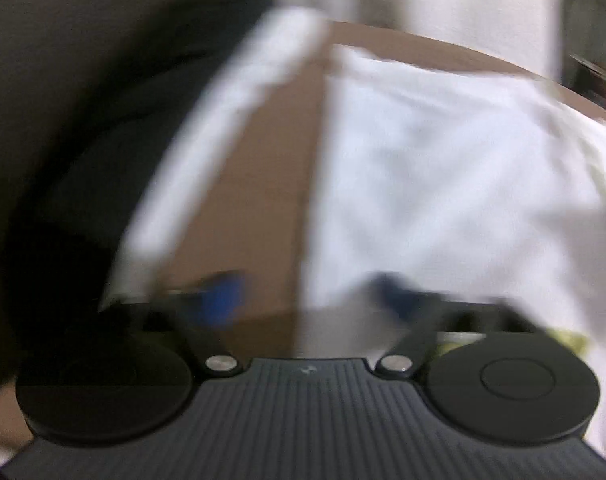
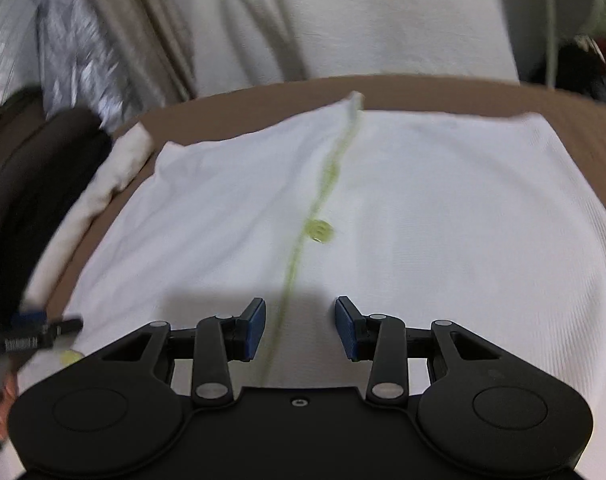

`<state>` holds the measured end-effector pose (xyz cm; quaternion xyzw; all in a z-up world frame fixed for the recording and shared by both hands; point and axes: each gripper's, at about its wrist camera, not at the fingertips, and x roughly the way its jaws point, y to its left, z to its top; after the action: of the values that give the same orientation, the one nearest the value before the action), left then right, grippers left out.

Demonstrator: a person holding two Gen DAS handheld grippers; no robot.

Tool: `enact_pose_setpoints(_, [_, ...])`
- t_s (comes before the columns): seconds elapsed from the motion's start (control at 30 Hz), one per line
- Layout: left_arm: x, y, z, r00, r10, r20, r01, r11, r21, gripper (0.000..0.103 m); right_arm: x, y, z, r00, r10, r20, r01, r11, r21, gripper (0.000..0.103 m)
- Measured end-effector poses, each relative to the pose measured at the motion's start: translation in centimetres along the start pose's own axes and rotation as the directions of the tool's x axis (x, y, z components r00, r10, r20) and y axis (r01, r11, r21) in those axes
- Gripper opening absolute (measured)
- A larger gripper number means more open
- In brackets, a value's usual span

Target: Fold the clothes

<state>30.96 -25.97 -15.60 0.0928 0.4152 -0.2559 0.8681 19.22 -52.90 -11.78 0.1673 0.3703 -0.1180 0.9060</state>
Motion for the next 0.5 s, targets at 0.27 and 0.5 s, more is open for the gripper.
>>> enact_pose_setpoints(0.27, [-1.5,-0.5,-0.9,0.997,0.009,0.078,-0.006,1.0,-0.031,0.003,4.8,6.9,8.0,0.971,0.223,-0.089,-0.227,0.973,-0.036,0.044])
enact_pose_setpoints(0.5, [0.0,2.6,-1.0,0.987,-0.132,0.088,0.142,0.982,-0.122,0.005,12.2,14.0,13.0,0.961,0.22,-0.169,-0.252,0.947,-0.198,0.044])
